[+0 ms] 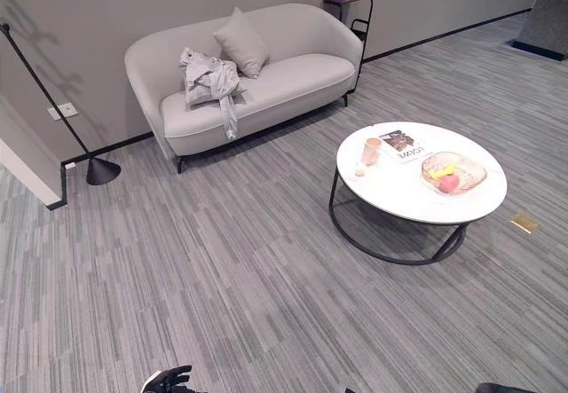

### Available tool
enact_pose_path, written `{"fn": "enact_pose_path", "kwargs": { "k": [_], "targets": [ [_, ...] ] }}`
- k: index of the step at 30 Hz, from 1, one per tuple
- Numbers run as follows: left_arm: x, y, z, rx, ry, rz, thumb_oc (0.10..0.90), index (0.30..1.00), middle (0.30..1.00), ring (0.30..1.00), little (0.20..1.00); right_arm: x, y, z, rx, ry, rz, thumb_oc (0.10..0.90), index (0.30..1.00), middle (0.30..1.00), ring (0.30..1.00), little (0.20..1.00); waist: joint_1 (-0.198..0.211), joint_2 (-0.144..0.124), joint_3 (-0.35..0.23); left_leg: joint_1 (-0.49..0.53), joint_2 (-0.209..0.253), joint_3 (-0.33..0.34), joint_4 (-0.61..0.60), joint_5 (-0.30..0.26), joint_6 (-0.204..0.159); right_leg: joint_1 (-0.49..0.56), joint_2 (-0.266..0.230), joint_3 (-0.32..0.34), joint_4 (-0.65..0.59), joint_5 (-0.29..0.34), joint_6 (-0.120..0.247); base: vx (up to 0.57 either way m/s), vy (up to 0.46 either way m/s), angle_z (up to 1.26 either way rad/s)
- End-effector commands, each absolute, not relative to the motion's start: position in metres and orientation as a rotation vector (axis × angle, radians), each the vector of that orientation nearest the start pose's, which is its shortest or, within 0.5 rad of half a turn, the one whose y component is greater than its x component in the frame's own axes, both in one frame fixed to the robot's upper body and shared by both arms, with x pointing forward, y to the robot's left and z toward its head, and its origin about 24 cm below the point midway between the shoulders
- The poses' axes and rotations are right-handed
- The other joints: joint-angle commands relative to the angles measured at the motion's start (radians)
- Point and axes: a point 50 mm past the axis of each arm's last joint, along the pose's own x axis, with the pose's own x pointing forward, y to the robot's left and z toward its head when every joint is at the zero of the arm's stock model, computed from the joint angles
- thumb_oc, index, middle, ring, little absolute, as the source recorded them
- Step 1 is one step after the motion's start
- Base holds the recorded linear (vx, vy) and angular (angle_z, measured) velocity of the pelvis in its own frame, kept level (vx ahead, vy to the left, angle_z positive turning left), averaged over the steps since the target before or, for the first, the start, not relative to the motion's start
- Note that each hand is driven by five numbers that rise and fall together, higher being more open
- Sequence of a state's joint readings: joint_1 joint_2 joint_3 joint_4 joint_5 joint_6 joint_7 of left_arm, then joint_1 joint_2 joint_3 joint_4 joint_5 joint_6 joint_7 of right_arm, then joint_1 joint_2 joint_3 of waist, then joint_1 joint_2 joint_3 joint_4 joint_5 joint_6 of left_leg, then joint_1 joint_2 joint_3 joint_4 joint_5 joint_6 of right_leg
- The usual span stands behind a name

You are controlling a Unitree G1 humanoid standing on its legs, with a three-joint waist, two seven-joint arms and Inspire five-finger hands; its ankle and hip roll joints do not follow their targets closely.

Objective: Hang the clothes on the sofa on the clothes rack.

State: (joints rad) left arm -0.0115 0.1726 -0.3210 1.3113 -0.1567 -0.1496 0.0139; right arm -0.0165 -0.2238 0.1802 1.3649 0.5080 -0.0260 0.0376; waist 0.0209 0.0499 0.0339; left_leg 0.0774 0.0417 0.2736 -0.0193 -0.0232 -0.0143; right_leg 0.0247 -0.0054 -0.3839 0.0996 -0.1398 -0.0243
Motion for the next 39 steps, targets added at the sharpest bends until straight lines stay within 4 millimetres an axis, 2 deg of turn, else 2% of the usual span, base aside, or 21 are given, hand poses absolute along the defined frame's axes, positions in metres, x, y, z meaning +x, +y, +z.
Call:
{"fn": "enact_pose_path", "kwargs": {
  "k": [1, 2, 3, 4, 5, 8, 17, 18, 20, 23, 24, 25, 26, 27, 28, 31, 32, 33, 35, 37, 39],
  "targets": [
    [0.088, 0.182, -0.170, 0.347, 1.151, -0.179, 0.800, 0.900, 0.900, 0.900, 0.900, 0.084, -0.207, -0.170, -0.054, 1.284, -0.091, 0.800, 0.900, 0.900, 0.900, 0.900, 0.000, -0.042, 0.005, 0.020, -0.004, -0.021, -0.068, 0.015, -0.029, 0.101, -0.083, 0.042, -0.174, 0.127, 0.107, -0.02, -0.001, -0.05],
    [0.088, 0.182, -0.170, 0.347, 1.151, -0.179, 0.800, 0.900, 0.900, 0.900, 0.900, 0.084, -0.207, -0.170, -0.054, 1.284, -0.091, 0.800, 0.900, 0.900, 0.900, 0.900, 0.000, -0.042, 0.005, 0.020, -0.004, -0.021, -0.068, 0.015, -0.029, 0.101, -0.083, 0.042, -0.174, 0.127, 0.107, -0.02, -0.001, -0.05],
    [0.095, 0.179, -0.168, 0.379, 1.114, -0.233, 0.800, 0.900, 0.900, 0.900, 0.900, 0.087, -0.204, -0.170, -0.243, 1.284, 0.073, 0.800, 0.900, 0.900, 0.900, 0.900, 0.005, -0.045, 0.007, 0.021, -0.005, -0.023, -0.068, 0.013, -0.028, 0.102, -0.083, 0.043, -0.175, 0.126, 0.108, -0.02, 0.001, -0.03],
    [0.096, 0.179, -0.168, 0.396, 1.109, -0.250, 0.800, 0.900, 0.900, 0.900, 0.900, 0.088, -0.203, -0.170, -0.314, 1.278, 0.132, 0.800, 0.900, 0.900, 0.900, 0.900, 0.007, -0.047, 0.007, 0.022, -0.006, -0.025, -0.068, 0.012, -0.028, 0.103, -0.083, 0.043, -0.175, 0.126, 0.108, 0.00, 0.000, 0.00],
    [0.096, 0.179, -0.168, 0.396, 1.109, -0.250, 0.800, 0.900, 0.900, 0.900, 0.900, 0.088, -0.203, -0.170, -0.314, 1.278, 0.132, 0.800, 0.900, 0.900, 0.900, 0.900, 0.007, -0.047, 0.007, 0.022, -0.006, -0.025, -0.068, 0.012, -0.028, 0.103, -0.083, 0.043, -0.175, 0.126, 0.108, 0.00, 0.000, 0.00],
    [0.096, 0.182, -0.167, 0.441, 1.104, -0.278, 0.800, 0.900, 0.900, 0.900, 0.900, 0.087, -0.199, -0.170, -0.499, 1.271, 0.306, 0.800, 0.900, 0.900, 0.900, 0.900, 0.014, -0.056, 0.005, 0.024, -0.008, -0.029, -0.068, 0.007, -0.025, 0.108, -0.084, 0.042, -0.178, 0.125, 0.111, 0.00, 0.000, 0.00],
    [0.103, 0.184, -0.165, 0.444, 1.087, -0.243, 0.800, 0.900, 0.900, 0.900, 0.900, 0.095, -0.202, -0.168, -0.456, 1.250, 0.251, 0.800, 0.900, 0.900, 0.900, 0.900, 0.022, -0.056, 0.021, 0.006, -0.020, -0.044, -0.068, 0.008, -0.015, 0.093, -0.094, 0.037, -0.173, 0.131, 0.119, -0.03, 0.033, 0.01],
    [0.109, 0.181, -0.164, 0.438, 1.069, -0.246, 0.800, 0.900, 0.900, 0.900, 0.900, 0.092, -0.211, -0.167, -0.384, 1.266, 0.156, 0.800, 0.900, 0.900, 0.900, 0.900, 0.028, -0.052, 0.031, -0.005, -0.026, -0.056, -0.068, 0.010, -0.009, 0.081, -0.101, 0.027, -0.161, 0.132, 0.123, -0.06, 0.075, 0.05],
    [0.109, 0.179, -0.164, 0.440, 1.067, -0.253, 0.800, 0.900, 0.900, 0.900, 0.900, 0.089, -0.215, -0.167, -0.348, 1.279, 0.110, 0.800, 0.900, 0.900, 0.900, 0.900, 0.031, -0.050, 0.033, -0.005, -0.029, -0.061, -0.068, 0.009, -0.005, 0.082, -0.104, 0.021, -0.154, 0.130, 0.123, -0.03, 0.081, 0.18],
    [0.120, 0.178, -0.162, 0.446, 1.043, -0.255, 0.800, 0.900, 0.900, 0.900, 0.900, 0.085, -0.224, -0.167, -0.260, 1.298, 0.008, 0.800, 0.900, 0.900, 0.900, 0.900, 0.032, -0.037, 0.059, -0.003, -0.040, -0.075, -0.068, 0.004, 0.016, 0.040, -0.129, 0.003, -0.029, 0.097, 0.125, -0.04, 0.116, 0.08],
    [0.127, 0.179, -0.159, 0.452, 1.019, -0.250, 0.800, 0.900, 0.900, 0.900, 0.900, 0.089, -0.225, -0.166, -0.248, 1.287, -0.009, 0.800, 0.900, 0.900, 0.900, 0.900, 0.025, -0.028, 0.092, 0.004, -0.045, -0.080, -0.068, 0.001, 0.033, -0.016, -0.160, -0.001, 0.108, 0.082, 0.137, -0.05, 0.126, 0.12],
    [0.128, 0.179, -0.159, 0.452, 1.019, -0.250, 0.800, 0.900, 0.900, 0.900, 0.900, 0.089, -0.225, -0.166, -0.248, 1.287, -0.009, 0.800, 0.900, 0.900, 0.900, 0.900, 0.025, -0.028, 0.092, 0.004, -0.046, -0.080, -0.068, 0.001, 0.033, -0.018, -0.161, -0.001, 0.112, 0.081, 0.138, 0.07, 0.299, 0.26],
    [0.123, 0.179, -0.161, 0.433, 1.037, -0.234, 0.800, 0.900, 0.900, 0.900, 0.900, 0.081, -0.225, -0.168, -0.224, 1.314, -0.025, 0.800, 0.900, 0.900, 0.900, 0.900, 0.007, -0.005, 0.121, 0.054, -0.067, -0.086, -0.068, -0.021, 0.060, -0.113, -0.217, 0.021, 0.384, 0.135, 0.182, 0.13, 0.320, 0.40],
    [0.119, 0.180, -0.162, 0.416, 1.059, -0.216, 0.800, 0.900, 0.900, 0.900, 0.900, 0.082, -0.224, -0.167, -0.216, 1.306, -0.028, 0.800, 0.900, 0.900, 0.900, 0.900, -0.007, 0.020, 0.152, 0.077, -0.063, -0.080, -0.068, -0.033, 0.075, -0.200, -0.237, 0.038, 0.563, 0.192, 0.203, 0.19, 0.335, 0.32],
    [0.114, 0.181, -0.164, 0.416, 1.076, -0.217, 0.800, 0.900, 0.900, 0.900, 0.900, 0.081, -0.222, -0.168, -0.211, 1.310, -0.023, 0.800, 0.900, 0.900, 0.900, 0.900, -0.009, 0.026, 0.154, 0.087, -0.061, -0.081, -0.068, -0.042, 0.077, -0.232, -0.251, 0.030, 0.604, 0.203, 0.211, 0.18, 0.104, 0.05],
    [0.107, 0.185, -0.165, 0.425, 1.103, -0.213, 0.800, 0.900, 0.900, 0.900, 0.900, 0.073, -0.218, -0.170, -0.204, 1.324, -0.002, 0.800, 0.900, 0.900, 0.900, 0.900, -0.012, 0.020, 0.149, 0.098, -0.061, -0.091, -0.068, -0.059, 0.064, -0.239, -0.266, -0.007, 0.505, 0.184, 0.197, 0.22, -0.114, -0.09],
    [0.104, 0.189, -0.166, 0.412, 1.123, -0.187, 0.800, 0.900, 0.900, 0.900, 0.900, 0.070, -0.218, -0.170, -0.200, 1.327, -0.011, 0.800, 0.900, 0.900, 0.900, 0.900, -0.020, 0.007, 0.151, 0.108, -0.060, -0.105, -0.068, -0.080, 0.040, -0.229, -0.257, -0.013, 0.274, 0.173, 0.177, 0.29, -0.268, 0.03],
    [0.104, 0.190, -0.166, 0.408, 1.126, -0.180, 0.800, 0.900, 0.900, 0.900, 0.900, 0.069, -0.221, -0.170, -0.197, 1.331, -0.029, 0.800, 0.900, 0.900, 0.900, 0.900, -0.030, 0.001, 0.153, 0.115, -0.057, -0.113, -0.068, -0.092, 0.023, -0.232, -0.260, 0.007, 0.110, 0.213, 0.185, 0.40, -0.348, 0.09],
    [0.106, 0.189, -0.166, 0.411, 1.122, -0.188, 0.800, 0.900, 0.900, 0.900, 0.900, 0.067, -0.224, -0.170, -0.175, 1.343, -0.059, 0.800, 0.900, 0.900, 0.900, 0.900, -0.043, 0.001, 0.150, 0.132, -0.039, -0.125, -0.068, -0.121, -0.010, -0.248, -0.295, 0.056, -0.115, 0.292, 0.221, 0.37, -0.243, 0.15],
    [0.106, 0.186, -0.166, 0.442, 1.119, -0.242, 0.800, 0.900, 0.900, 0.900, 0.900, 0.059, -0.225, -0.171, -0.159, 1.376, -0.056, 0.800, 0.900, 0.900, 0.900, 0.900, -0.069, 0.005, 0.138, 0.178, -0.006, -0.123, -0.068, -0.155, -0.039, -0.307, -0.379, 0.091, -0.187, 0.348, 0.251, 0.48, -0.218, 0.13],
    [0.106, 0.184, -0.166, 0.494, 1.109, -0.310, 0.800, 0.900, 0.900, 0.900, 0.900, 0.045, -0.224, -0.173, -0.152, 1.422, -0.055, 0.800, 0.900, 0.900, 0.900, 0.900, -0.064, -0.007, 0.120, 0.219, 0.007, -0.121, -0.068, -0.183, -0.060, -0.308, -0.402, 0.055, -0.187, 0.361, 0.268, 0.60, -0.313, 0.10]
  ]
}}
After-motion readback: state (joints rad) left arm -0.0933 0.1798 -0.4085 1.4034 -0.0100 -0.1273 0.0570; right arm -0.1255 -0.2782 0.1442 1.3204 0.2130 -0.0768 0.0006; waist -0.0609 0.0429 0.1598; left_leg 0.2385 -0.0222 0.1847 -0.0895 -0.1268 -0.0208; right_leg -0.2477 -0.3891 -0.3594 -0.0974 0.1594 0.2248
